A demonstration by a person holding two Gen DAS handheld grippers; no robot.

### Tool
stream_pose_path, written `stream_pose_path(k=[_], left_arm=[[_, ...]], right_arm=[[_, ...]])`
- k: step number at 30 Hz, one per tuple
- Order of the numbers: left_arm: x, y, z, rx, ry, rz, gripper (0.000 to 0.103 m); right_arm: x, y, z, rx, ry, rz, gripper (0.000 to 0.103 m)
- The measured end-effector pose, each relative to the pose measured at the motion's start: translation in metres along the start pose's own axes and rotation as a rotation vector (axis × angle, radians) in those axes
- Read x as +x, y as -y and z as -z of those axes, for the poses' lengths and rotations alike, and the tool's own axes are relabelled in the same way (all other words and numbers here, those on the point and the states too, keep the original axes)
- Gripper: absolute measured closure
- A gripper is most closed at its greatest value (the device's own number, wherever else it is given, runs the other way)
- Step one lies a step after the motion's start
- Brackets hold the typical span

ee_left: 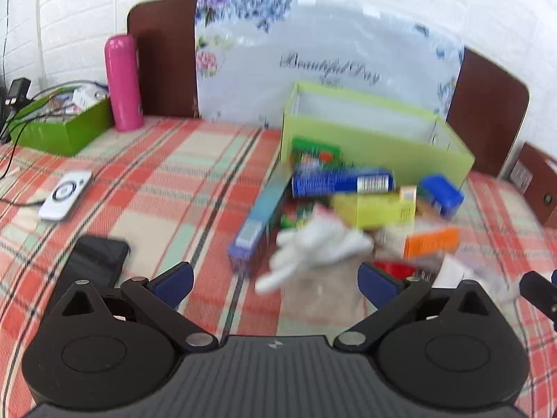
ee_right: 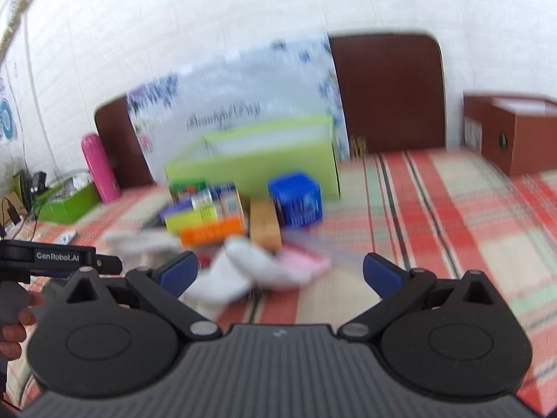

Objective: Organize objects
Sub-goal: 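Reach the right tool to the orange-white medicine box and the left tool to the white glove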

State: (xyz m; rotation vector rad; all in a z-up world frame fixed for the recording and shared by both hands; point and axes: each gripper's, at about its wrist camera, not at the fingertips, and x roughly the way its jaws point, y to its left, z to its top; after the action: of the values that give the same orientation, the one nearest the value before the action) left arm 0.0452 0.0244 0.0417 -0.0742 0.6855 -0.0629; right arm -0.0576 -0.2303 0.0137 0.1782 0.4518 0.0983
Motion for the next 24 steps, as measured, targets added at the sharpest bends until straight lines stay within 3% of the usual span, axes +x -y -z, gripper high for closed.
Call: stream_pose_path(k=[4,9,12,16,18,19,20,24], left_arm=[[0.009,0.004,-0.018,0.015,0.024,0.04,0.0],[0.037,0.012,-0.024,0.057,-0.028,0.093,0.006],[0.055,0.011,-0.021,0.07,-0.088,0.131,0.017],[0.07,0.004,-0.018,0.022,-0.146,0.206,0.041],[0.073,-0.001,-0.017,-0.028,-0.165,0.288,0.059],[0.074,-0.002,-0.018,-0.047,-0.169,0.319,0.067],[0.074,-0.001,-0.018,-0.054,-0.172,0.338,0.075],[0.064,0.006,-0.023,-0.018,-0.15,0.335,0.089]], right_arm=[[0.02,-0.013,-0.017,-0.091,0.038,0.024,0.0],[0.051,-0.03,-0.018,-0.159,-0.012,-0.024,0.001],[0.065,-0.047,-0.013,-0.235,-0.031,-0.054,0.005],[0.083,-0.059,-0.014,-0.271,-0.051,-0.072,0.01],[0.091,-0.062,-0.013,-0.274,-0.063,-0.082,0.012],[0.095,-0.063,-0.013,-0.279,-0.069,-0.082,0.02],[0.099,-0.063,-0.013,-0.284,-0.078,-0.085,0.035],[0.099,-0.06,-0.013,-0.275,-0.093,-0.114,0.038]])
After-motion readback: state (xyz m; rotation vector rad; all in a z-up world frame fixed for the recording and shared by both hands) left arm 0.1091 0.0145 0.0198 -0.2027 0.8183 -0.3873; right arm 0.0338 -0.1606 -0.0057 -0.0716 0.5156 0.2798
